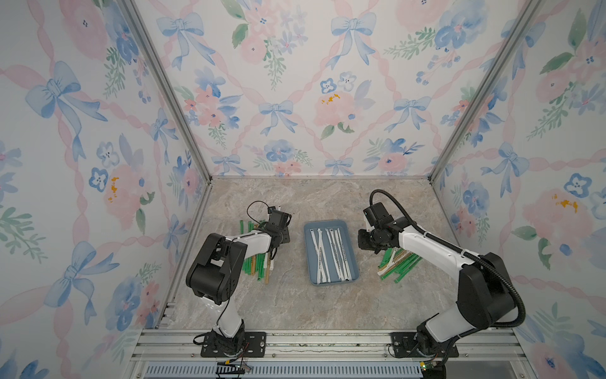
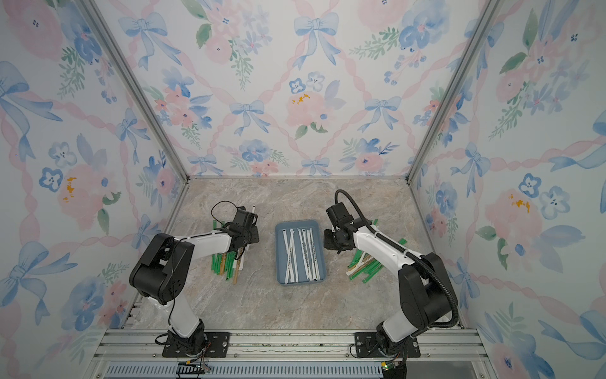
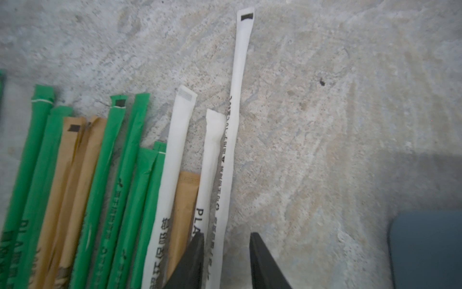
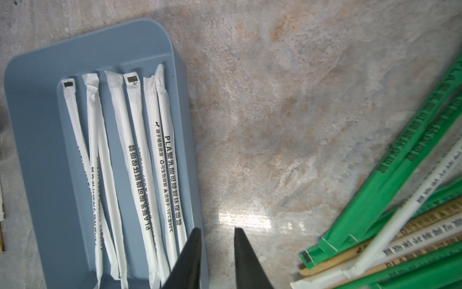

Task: Put the straws into the storage box
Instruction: Pick up the straw from the center of the board.

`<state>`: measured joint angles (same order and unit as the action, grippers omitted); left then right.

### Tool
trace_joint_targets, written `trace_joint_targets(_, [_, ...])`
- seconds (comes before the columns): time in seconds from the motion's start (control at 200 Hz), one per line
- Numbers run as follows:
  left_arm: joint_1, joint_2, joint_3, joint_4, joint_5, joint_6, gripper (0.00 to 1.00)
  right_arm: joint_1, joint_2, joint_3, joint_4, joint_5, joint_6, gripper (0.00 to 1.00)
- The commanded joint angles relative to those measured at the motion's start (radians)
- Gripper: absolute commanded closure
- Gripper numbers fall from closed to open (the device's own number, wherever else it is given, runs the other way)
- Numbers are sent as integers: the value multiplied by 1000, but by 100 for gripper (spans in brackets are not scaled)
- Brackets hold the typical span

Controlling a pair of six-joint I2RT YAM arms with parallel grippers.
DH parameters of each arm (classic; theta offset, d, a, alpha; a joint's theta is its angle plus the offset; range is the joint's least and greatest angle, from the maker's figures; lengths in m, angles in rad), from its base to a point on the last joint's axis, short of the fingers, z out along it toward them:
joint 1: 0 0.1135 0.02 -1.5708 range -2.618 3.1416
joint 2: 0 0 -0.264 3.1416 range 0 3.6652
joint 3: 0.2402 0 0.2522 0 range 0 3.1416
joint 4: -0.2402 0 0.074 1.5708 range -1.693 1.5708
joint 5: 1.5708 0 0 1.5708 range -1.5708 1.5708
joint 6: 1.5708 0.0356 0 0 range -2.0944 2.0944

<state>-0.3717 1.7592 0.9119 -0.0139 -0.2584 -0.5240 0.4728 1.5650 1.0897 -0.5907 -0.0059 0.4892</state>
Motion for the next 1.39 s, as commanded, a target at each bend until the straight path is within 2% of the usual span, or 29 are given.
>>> trace_joint_targets(0.0, [5,-29,-7,-15,-15,31,66,-6,-20,-16,-8,9,-1,74])
trace_joint_targets(0.525, [-3,48,-2,-16,8,39,73,-44,-57,-38,-23,31,-12,74])
trace_joint_targets(0.59, [-2,51,-9,-16,10,37,75,-56,-66,-43,-24,34,-16,74])
trace_joint_targets(0.675, [-4,51,-19,-15,20,34,83,-77,-78,-50,-31,42,-24,74])
trace_joint_targets(0.8, [-21,39,-36,-15,35,24,95,-135,-93,-65,-45,52,-28,74])
trace_joint_targets(0.89, [-35,24,-48,-14,52,7,100,-199,-106,-84,-50,56,-26,74])
trace_joint_targets(1.13, [-90,-71,-58,-14,76,-49,100,-353,-131,-130,-52,31,-38,74])
trace_joint_targets(1.39, [-177,-184,-58,-13,80,-129,100,-434,-95,-162,-39,-4,-46,74])
